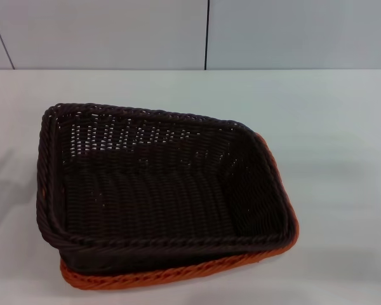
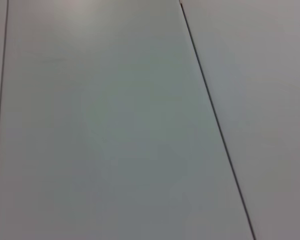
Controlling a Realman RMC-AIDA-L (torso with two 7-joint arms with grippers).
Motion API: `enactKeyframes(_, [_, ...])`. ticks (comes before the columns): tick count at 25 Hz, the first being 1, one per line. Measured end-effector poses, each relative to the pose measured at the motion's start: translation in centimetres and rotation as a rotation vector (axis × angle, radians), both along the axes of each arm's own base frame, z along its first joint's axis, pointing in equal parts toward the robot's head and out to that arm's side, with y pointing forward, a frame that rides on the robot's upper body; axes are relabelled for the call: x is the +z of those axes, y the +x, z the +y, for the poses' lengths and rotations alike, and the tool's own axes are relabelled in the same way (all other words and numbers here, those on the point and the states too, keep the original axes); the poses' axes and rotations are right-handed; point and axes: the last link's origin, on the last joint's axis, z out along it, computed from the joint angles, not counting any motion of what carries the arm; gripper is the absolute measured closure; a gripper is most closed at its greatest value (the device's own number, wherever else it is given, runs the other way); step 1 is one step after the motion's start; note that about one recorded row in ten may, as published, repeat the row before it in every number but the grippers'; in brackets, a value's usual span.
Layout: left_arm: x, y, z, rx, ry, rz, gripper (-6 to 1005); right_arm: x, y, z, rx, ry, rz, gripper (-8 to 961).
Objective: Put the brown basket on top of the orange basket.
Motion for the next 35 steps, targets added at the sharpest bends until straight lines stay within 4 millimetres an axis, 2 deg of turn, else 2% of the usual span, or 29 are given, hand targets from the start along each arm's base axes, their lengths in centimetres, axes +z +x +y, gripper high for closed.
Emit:
enactKeyframes(14, [-0.5,0.0,-0.5,-0.008,-0.009,-0.016,255,0.3,-0.8,1.2,0.022,0.006,-0.001,446])
enactKeyframes(21, [-1.3,0.9,0.2,-0.046,-0.026,-0.045,262,0.1,-1.4,1.9,0.031,-0.003,0.002,447])
enactKeyframes(35, [-0.9,1.0,0.0,-0.065,-0.009,-0.051,277,0.1,-1.3,1.6,0.043,-0.013,0.037,447])
